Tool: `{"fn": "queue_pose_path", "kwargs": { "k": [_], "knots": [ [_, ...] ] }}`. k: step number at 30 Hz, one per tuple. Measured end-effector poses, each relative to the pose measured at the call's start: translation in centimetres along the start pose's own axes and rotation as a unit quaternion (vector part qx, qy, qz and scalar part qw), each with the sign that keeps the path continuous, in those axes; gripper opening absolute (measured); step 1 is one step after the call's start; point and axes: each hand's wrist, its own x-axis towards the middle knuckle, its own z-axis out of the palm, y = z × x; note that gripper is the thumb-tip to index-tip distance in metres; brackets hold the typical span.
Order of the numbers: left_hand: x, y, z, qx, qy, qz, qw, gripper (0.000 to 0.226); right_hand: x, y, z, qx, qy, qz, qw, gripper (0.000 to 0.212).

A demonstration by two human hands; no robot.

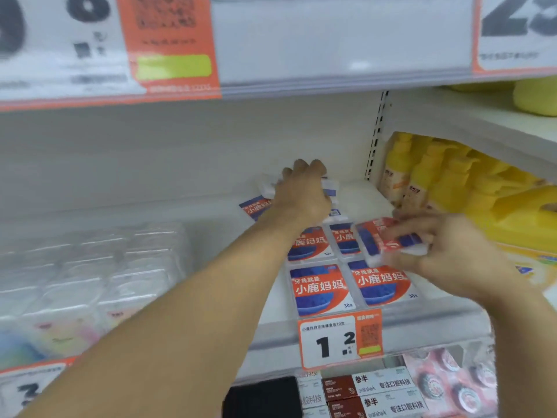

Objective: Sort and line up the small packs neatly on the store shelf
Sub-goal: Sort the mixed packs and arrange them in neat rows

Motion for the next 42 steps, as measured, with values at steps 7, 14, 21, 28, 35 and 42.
{"fn": "queue_pose_path", "kwargs": {
  "k": [7, 14, 21, 28, 35, 42],
  "knots": [
    [3.5, -1.2, 1.4, 0.048, -0.182, 0.016, 0.982, 0.087, -0.6, 1.3, 3.0, 0.025, 0.057, 0.064, 0.996, 0.064],
    [4.1, -1.2, 0.7, 0.109, -0.146, 0.027, 0.983, 0.045, -0.9, 0.4, 2.8, 0.06, 0.105, 0.085, 0.989, 0.074],
    [-0.1, -0.1, -3.4, -0.334, 0.069, -0.135, 0.93, 0.041, -1.4, 0.0, 2.9, 0.151, 0.172, 0.073, 0.971, 0.06],
    [-6.7, -1.7, -5.2, -0.314, 0.031, -0.091, 0.945, 0.028, -0.5, -0.1, 3.4, 0.188, 0.131, 0.07, 0.971, 0.053],
    [-8.6, -1.8, -3.8, -0.156, -0.127, -0.047, 0.978, 0.028, -0.8, -0.4, 4.3, 0.065, 0.093, -0.004, 0.993, 0.046],
    [-11.8, -2.1, -2.8, -0.063, -0.091, -0.005, 0.994, 0.038, -0.8, 1.1, 3.3, 0.118, 0.036, 0.024, 0.992, 0.057]
  ]
}}
